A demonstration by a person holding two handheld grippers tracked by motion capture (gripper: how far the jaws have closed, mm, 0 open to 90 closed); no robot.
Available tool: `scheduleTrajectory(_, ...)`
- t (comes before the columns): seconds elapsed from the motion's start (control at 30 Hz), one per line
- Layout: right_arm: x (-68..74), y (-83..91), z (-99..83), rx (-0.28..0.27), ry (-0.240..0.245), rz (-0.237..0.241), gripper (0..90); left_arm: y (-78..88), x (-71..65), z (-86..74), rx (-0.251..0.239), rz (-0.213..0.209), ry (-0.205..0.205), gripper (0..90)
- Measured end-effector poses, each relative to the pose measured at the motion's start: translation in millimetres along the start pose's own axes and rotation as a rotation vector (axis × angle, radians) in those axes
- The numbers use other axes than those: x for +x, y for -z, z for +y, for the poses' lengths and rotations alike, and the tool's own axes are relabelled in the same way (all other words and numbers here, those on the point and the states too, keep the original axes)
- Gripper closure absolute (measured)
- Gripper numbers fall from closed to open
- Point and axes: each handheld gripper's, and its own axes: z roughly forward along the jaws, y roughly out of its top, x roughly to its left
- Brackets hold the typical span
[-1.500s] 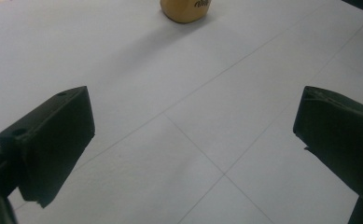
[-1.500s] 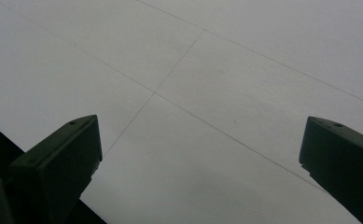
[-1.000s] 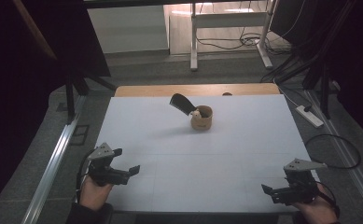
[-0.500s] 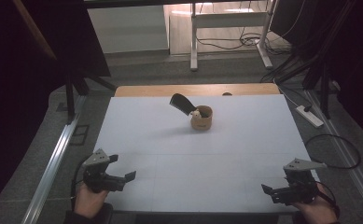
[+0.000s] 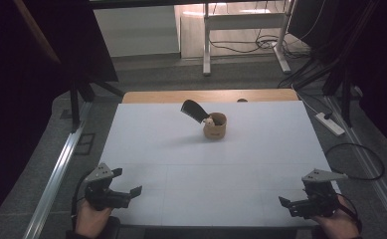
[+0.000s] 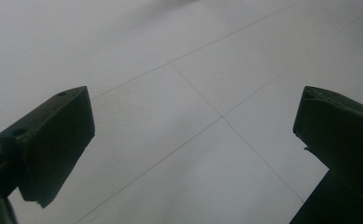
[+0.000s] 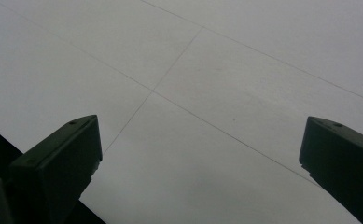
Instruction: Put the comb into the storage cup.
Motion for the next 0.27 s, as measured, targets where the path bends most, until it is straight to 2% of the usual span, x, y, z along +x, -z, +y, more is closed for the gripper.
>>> scheduleTrajectory(0.17, 0.1, 0.0, 0.0, 0.000, -0.001, -0.001, 0.0, -2.8, -3.3, 1.3, 0.030, 0.013, -0.028, 0.0)
scheduleTrajectory(0.27, -0.1, -0.2, -0.1, 0.000, 0.001, -0.003, 0.0, -3.6, -3.5, 2.1, 0.032, 0.012, -0.028, 0.0)
